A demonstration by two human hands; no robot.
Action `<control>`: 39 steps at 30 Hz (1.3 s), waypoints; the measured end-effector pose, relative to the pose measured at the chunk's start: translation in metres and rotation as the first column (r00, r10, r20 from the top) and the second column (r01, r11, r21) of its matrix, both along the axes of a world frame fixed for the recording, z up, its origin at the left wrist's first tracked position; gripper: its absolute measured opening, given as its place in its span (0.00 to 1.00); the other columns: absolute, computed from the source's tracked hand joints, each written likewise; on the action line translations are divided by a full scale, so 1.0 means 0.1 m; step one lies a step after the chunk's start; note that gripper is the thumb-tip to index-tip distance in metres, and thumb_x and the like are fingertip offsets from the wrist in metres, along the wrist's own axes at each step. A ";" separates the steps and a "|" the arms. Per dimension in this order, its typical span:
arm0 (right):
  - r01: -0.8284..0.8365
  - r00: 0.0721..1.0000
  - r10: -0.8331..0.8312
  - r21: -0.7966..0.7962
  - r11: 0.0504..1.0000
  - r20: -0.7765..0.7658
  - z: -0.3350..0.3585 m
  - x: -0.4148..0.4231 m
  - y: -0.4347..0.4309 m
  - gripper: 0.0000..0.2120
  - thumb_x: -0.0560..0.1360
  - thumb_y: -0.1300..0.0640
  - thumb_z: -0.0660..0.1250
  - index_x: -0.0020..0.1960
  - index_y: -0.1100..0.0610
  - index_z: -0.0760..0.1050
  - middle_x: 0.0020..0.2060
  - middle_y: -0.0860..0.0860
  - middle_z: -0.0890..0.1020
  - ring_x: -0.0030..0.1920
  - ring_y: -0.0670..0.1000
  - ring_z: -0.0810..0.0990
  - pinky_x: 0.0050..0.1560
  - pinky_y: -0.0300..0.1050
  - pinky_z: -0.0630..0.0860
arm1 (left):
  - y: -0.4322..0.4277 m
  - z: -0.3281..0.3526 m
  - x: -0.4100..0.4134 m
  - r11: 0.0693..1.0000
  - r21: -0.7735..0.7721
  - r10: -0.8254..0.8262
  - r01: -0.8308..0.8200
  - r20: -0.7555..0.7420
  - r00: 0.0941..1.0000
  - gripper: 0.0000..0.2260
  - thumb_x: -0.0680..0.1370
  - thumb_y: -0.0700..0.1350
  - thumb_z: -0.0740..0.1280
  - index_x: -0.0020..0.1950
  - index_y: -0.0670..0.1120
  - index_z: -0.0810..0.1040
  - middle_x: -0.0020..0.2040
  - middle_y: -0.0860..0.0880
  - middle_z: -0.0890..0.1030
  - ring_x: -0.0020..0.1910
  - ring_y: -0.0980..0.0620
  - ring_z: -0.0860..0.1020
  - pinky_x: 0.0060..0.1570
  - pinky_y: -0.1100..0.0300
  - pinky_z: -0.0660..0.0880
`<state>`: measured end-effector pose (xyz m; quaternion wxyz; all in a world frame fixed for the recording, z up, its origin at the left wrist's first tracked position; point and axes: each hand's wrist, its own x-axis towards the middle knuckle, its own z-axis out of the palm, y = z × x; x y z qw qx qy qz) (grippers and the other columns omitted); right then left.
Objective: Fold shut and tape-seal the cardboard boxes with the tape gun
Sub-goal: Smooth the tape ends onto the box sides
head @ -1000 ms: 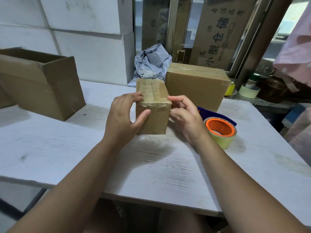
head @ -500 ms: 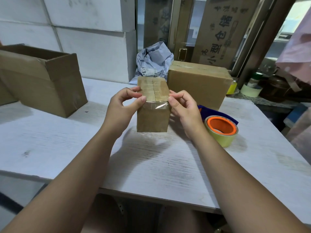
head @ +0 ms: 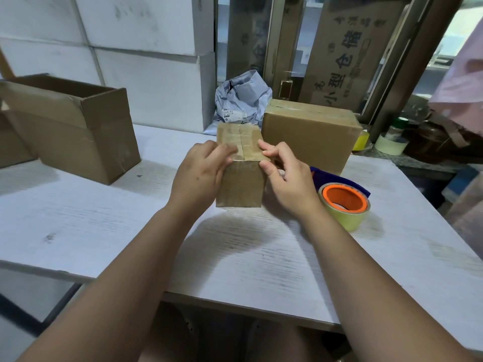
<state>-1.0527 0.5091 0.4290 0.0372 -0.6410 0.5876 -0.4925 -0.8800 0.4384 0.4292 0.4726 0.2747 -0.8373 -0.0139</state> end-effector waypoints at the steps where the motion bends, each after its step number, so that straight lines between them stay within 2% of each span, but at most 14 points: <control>1: 0.010 0.999 -0.010 -0.004 1.000 -0.037 0.02 0.01 0.01 0.04 0.79 0.56 0.63 0.50 0.57 0.70 0.63 0.41 0.75 0.63 0.50 0.76 0.59 0.54 0.74 | -0.01 -0.01 0.00 0.999 -0.035 0.013 -0.011 0.034 0.999 0.16 0.78 0.44 0.55 0.56 0.42 0.80 0.46 0.42 0.79 0.44 0.41 0.75 0.44 0.57 0.69; 4: 0.029 0.993 -0.032 -0.023 0.999 -0.111 0.01 0.01 0.00 0.05 0.79 0.58 0.61 0.53 0.58 0.72 0.63 0.47 0.77 0.63 0.51 0.75 0.59 0.51 0.73 | -0.01 -0.05 0.00 0.998 -0.049 0.038 -0.035 0.060 0.997 0.16 0.77 0.43 0.55 0.58 0.46 0.80 0.50 0.43 0.79 0.48 0.43 0.73 0.41 0.51 0.75; 6: 0.054 0.987 -0.060 -0.043 0.998 -0.151 -0.02 0.02 -0.02 0.10 0.79 0.57 0.60 0.58 0.57 0.74 0.62 0.48 0.77 0.63 0.50 0.74 0.61 0.45 0.70 | 0.00 -0.08 -0.03 0.998 -0.025 0.051 -0.050 0.036 0.998 0.14 0.78 0.45 0.57 0.57 0.47 0.79 0.51 0.45 0.77 0.50 0.46 0.70 0.43 0.51 0.75; 9: 0.022 0.982 -0.039 -0.092 0.996 -0.183 -0.07 0.04 -0.04 0.16 0.79 0.57 0.58 0.64 0.54 0.75 0.64 0.50 0.76 0.64 0.50 0.72 0.66 0.42 0.66 | 0.05 -0.06 -0.12 0.984 0.168 0.068 -0.057 -0.061 0.996 0.20 0.76 0.58 0.57 0.53 0.47 0.80 0.50 0.47 0.75 0.52 0.48 0.68 0.50 0.60 0.65; 12: 0.006 0.993 -0.015 -0.084 0.996 -0.115 -0.12 0.06 -0.04 0.16 0.78 0.54 0.60 0.65 0.54 0.75 0.65 0.50 0.74 0.66 0.47 0.70 0.67 0.44 0.66 | 0.05 -0.04 -0.19 0.963 0.267 0.068 -0.023 -0.163 0.984 0.21 0.72 0.62 0.59 0.49 0.46 0.80 0.47 0.48 0.73 0.52 0.48 0.67 0.48 0.66 0.60; 16: 0.026 0.999 -0.032 -0.132 0.991 -0.043 -0.15 0.09 -0.08 0.15 0.76 0.54 0.64 0.62 0.55 0.78 0.63 0.50 0.76 0.64 0.44 0.71 0.65 0.34 0.64 | 0.01 -0.06 -0.21 0.984 0.174 0.074 -0.045 -0.167 0.983 0.18 0.73 0.57 0.63 0.46 0.44 0.81 0.45 0.45 0.75 0.50 0.43 0.70 0.47 0.68 0.59; 21: 0.025 1.000 -0.025 -0.108 0.994 -0.003 -0.15 0.08 -0.09 0.14 0.77 0.55 0.65 0.62 0.53 0.77 0.63 0.48 0.75 0.63 0.36 0.68 0.63 0.26 0.61 | -0.05 -0.11 -0.12 0.986 0.163 -0.023 0.044 -0.123 0.992 0.18 0.72 0.57 0.64 0.52 0.46 0.81 0.48 0.51 0.71 0.51 0.50 0.66 0.52 0.67 0.60; 23: 0.033 0.999 -0.030 -0.116 0.993 0.022 -0.15 0.09 -0.10 0.13 0.77 0.56 0.65 0.61 0.53 0.78 0.63 0.47 0.75 0.62 0.35 0.68 0.64 0.29 0.63 | -0.04 -0.11 -0.13 0.985 0.167 -0.025 0.049 -0.139 0.990 0.18 0.72 0.57 0.64 0.51 0.46 0.82 0.48 0.51 0.71 0.51 0.50 0.66 0.52 0.66 0.60; 27: 0.007 0.994 0.004 -0.096 0.995 0.109 -0.17 0.10 -0.09 0.13 0.77 0.55 0.66 0.61 0.51 0.78 0.61 0.41 0.73 0.63 0.37 0.69 0.62 0.51 0.74 | -0.07 -0.08 -0.06 0.949 0.280 -0.103 0.147 -0.165 0.981 0.13 0.73 0.57 0.64 0.54 0.55 0.79 0.49 0.55 0.70 0.55 0.52 0.67 0.56 0.75 0.59; 31: 0.004 0.991 0.003 -0.051 0.999 0.134 -0.15 0.09 -0.09 0.15 0.74 0.52 0.70 0.61 0.49 0.78 0.61 0.38 0.72 0.64 0.37 0.69 0.63 0.54 0.73 | -0.03 -0.07 -0.07 0.932 0.321 -0.104 0.169 -0.210 0.972 0.10 0.75 0.48 0.62 0.54 0.54 0.80 0.48 0.57 0.70 0.57 0.51 0.69 0.57 0.76 0.59; 33: 0.010 0.991 -0.003 -0.050 0.999 0.134 -0.14 0.10 -0.09 0.15 0.74 0.53 0.70 0.60 0.49 0.78 0.62 0.39 0.73 0.63 0.37 0.69 0.64 0.48 0.72 | -0.02 -0.08 -0.08 0.918 0.341 -0.125 0.203 -0.238 0.963 0.09 0.75 0.49 0.63 0.54 0.56 0.78 0.48 0.60 0.70 0.59 0.51 0.70 0.61 0.69 0.62; 35: 0.014 0.992 -0.008 -0.048 0.999 0.125 -0.12 0.11 -0.08 0.15 0.74 0.55 0.70 0.60 0.50 0.78 0.63 0.43 0.74 0.62 0.35 0.69 0.62 0.30 0.67 | -0.06 -0.11 -0.01 0.899 0.349 -0.186 0.264 -0.240 0.953 0.11 0.75 0.52 0.63 0.56 0.58 0.77 0.53 0.62 0.71 0.62 0.53 0.70 0.64 0.58 0.67; 36: 0.015 0.993 -0.009 -0.046 0.999 0.118 -0.11 0.11 -0.08 0.15 0.74 0.56 0.70 0.60 0.51 0.78 0.63 0.44 0.74 0.61 0.34 0.68 0.59 0.24 0.64 | -0.07 -0.12 0.03 0.890 0.355 -0.212 0.287 -0.235 0.948 0.12 0.76 0.50 0.63 0.58 0.58 0.76 0.55 0.62 0.71 0.63 0.56 0.70 0.65 0.56 0.68; 39: 0.000 0.992 0.007 -0.057 0.998 0.127 -0.10 0.07 -0.08 0.12 0.77 0.57 0.65 0.60 0.50 0.79 0.62 0.44 0.75 0.62 0.33 0.69 0.60 0.25 0.64 | -0.07 -0.12 0.11 0.834 0.414 -0.248 0.365 -0.310 0.918 0.15 0.78 0.40 0.63 0.59 0.57 0.75 0.60 0.62 0.74 0.64 0.63 0.70 0.64 0.59 0.70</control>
